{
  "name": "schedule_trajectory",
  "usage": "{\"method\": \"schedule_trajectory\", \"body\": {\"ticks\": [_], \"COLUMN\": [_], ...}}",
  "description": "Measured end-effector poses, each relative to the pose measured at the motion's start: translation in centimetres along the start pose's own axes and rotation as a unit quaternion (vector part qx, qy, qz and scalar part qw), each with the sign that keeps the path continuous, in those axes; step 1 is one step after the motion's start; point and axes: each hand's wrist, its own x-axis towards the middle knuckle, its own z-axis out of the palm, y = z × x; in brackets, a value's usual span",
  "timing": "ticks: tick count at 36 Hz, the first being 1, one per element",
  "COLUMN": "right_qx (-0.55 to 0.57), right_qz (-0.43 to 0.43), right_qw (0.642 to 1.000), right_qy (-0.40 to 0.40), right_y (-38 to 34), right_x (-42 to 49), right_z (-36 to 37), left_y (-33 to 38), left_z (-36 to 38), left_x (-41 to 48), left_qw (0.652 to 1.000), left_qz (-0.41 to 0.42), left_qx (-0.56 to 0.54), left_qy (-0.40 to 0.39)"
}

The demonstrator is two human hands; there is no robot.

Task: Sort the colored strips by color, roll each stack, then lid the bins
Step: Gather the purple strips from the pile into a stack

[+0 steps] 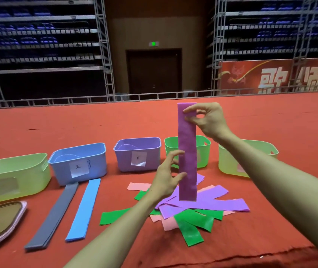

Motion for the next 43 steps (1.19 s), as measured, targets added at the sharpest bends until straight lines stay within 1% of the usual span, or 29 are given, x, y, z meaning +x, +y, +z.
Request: {"method": "schedule_trajectory", "body": {"ticks": [2, 6, 11, 14, 18, 20, 25, 27, 30, 32, 36, 40, 41, 43], "right_qx": [-0.013, -0.002, 0.007, 0.007, -0.004, -0.019, -0.036, -0.038, -0.072, -0.066, -0.052, -0.046, -0.045, -0.051], "right_qz": [0.003, 0.025, 0.06, 0.09, 0.137, 0.163, 0.209, 0.224, 0.224, 0.225, 0.228, 0.242, 0.241, 0.236], "right_qw": [1.0, 1.0, 0.998, 0.996, 0.991, 0.987, 0.977, 0.973, 0.971, 0.971, 0.97, 0.967, 0.967, 0.967], "right_qy": [0.004, 0.019, 0.018, 0.013, 0.001, -0.001, -0.027, -0.032, -0.034, -0.049, -0.061, -0.069, -0.073, -0.077], "right_y": [0.1, 0.8, 2.1, 3.2, 5.5, 6.7, 9.5, 10.2, 11.3, 11.8, 12.9, 14.1, 14.4, 15.0], "right_x": [0.1, -0.2, -1.2, -2.2, -4.3, -5.5, -8.6, -9.7, -10.9, -11.4, -12.1, -12.9, -13.2, -13.7], "right_z": [-0.4, -0.8, -0.6, -0.3, 0.4, 0.7, 1.6, 1.9, 2.2, 2.4, 2.9, 3.4, 3.6, 3.9], "left_y": [-0.3, -1.0, -1.6, -1.9, -2.6, -3.2, -5.1, -5.9, -6.9, -7.4, -7.7, -8.1, -8.2, -8.3], "left_z": [0.0, 0.0, 0.1, 0.2, 0.4, 0.5, 0.7, 0.8, 0.8, 0.8, 1.2, 1.5, 1.5, 1.5], "left_x": [-0.9, -2.8, -4.9, -6.0, -7.6, -8.2, -9.1, -9.3, -9.4, -9.4, -8.9, -8.0, -7.7, -6.6], "left_qw": [1.0, 0.997, 0.995, 0.99, 0.971, 0.965, 0.964, 0.958, 0.948, 0.938, 0.923, 0.898, 0.897, 0.906], "left_qz": [-0.013, -0.035, -0.06, -0.086, -0.164, -0.183, -0.182, -0.182, -0.184, -0.178, -0.154, -0.114, -0.109, -0.105], "left_qx": [0.009, 0.04, 0.026, -0.006, -0.083, -0.085, 0.019, 0.076, 0.125, 0.162, 0.212, 0.278, 0.282, 0.27], "left_qy": [-0.01, -0.052, -0.072, -0.108, -0.15, -0.168, -0.191, -0.207, -0.229, -0.25, -0.282, -0.321, -0.323, -0.309]}}
